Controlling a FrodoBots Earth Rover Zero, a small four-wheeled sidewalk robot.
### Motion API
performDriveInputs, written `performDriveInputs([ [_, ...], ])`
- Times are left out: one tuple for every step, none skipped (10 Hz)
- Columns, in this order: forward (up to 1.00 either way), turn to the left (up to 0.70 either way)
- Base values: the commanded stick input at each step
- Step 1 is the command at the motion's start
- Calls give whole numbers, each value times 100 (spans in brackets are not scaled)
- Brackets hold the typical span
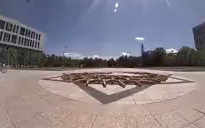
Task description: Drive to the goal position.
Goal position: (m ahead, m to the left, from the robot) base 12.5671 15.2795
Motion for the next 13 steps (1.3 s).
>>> performDriveInputs([
  [65,38],
  [70,35],
  [70,35],
  [70,35],
  [70,35],
  [70,35],
  [70,35],
  [70,35],
  [70,35],
  [70,35],
  [70,35],
  [70,35],
  [70,35],
])
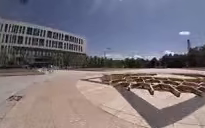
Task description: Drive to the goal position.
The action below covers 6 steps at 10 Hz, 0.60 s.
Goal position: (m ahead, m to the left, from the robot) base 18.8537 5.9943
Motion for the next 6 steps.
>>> performDriveInputs([
  [70,35],
  [70,35],
  [69,34],
  [67,32],
  [67,24],
  [67,13],
])
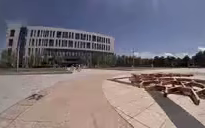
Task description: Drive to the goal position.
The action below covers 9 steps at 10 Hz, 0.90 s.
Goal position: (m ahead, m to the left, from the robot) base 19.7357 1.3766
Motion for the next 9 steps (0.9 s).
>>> performDriveInputs([
  [66,4],
  [66,0],
  [65,0],
  [62,0],
  [60,0],
  [64,0],
  [70,0],
  [70,0],
  [70,0],
])
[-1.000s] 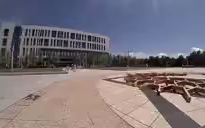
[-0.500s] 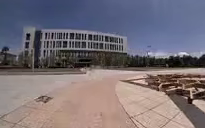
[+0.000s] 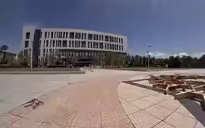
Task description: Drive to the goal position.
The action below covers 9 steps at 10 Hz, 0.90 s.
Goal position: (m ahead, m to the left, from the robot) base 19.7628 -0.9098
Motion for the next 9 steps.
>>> performDriveInputs([
  [70,0],
  [70,0],
  [70,0],
  [70,0],
  [70,0],
  [70,0],
  [70,0],
  [70,0],
  [70,0],
])
